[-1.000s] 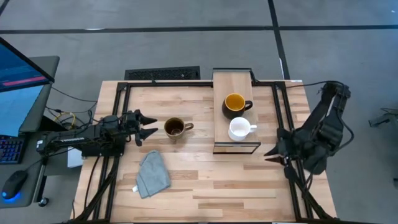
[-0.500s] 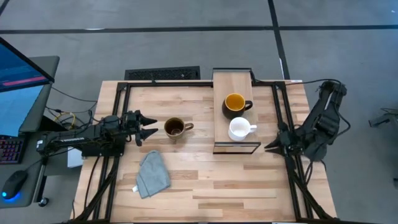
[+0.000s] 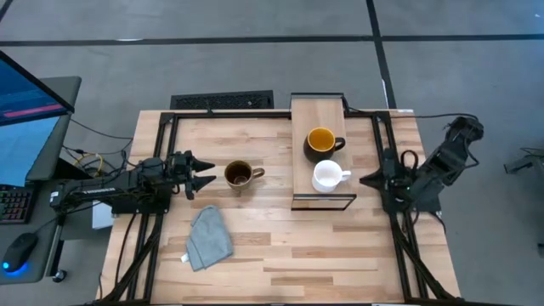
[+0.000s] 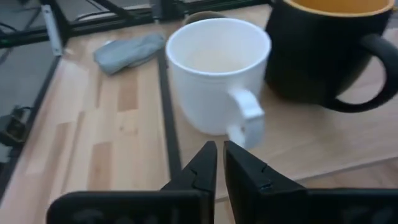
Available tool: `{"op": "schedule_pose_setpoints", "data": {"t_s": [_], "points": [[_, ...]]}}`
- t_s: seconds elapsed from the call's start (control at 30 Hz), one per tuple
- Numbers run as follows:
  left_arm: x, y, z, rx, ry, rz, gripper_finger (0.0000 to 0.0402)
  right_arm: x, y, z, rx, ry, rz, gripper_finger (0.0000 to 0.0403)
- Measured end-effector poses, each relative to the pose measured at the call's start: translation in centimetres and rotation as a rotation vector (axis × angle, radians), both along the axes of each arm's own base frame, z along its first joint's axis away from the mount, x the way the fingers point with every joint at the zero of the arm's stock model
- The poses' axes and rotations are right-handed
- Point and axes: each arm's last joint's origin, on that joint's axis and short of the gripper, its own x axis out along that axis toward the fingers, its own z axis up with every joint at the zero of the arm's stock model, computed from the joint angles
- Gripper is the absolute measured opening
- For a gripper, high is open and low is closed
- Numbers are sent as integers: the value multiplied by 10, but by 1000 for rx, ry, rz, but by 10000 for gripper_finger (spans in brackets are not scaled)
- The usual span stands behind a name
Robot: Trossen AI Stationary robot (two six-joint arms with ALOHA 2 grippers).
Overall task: Stack small to large cups/mugs on shelf
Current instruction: Put the brown mug on the shelf
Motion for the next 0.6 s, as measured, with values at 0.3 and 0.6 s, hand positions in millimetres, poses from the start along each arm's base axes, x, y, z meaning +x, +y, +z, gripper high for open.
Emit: {"op": "schedule_pose_setpoints", "data": {"t_s": [0.3,0.6], "points": [[0,0,-2,-3,18,0,261,6,-6,1,9,6,-86,33],[0,0,-5,-5,47,1,261,15,-8,-1,-4,32,-155,24]]}}
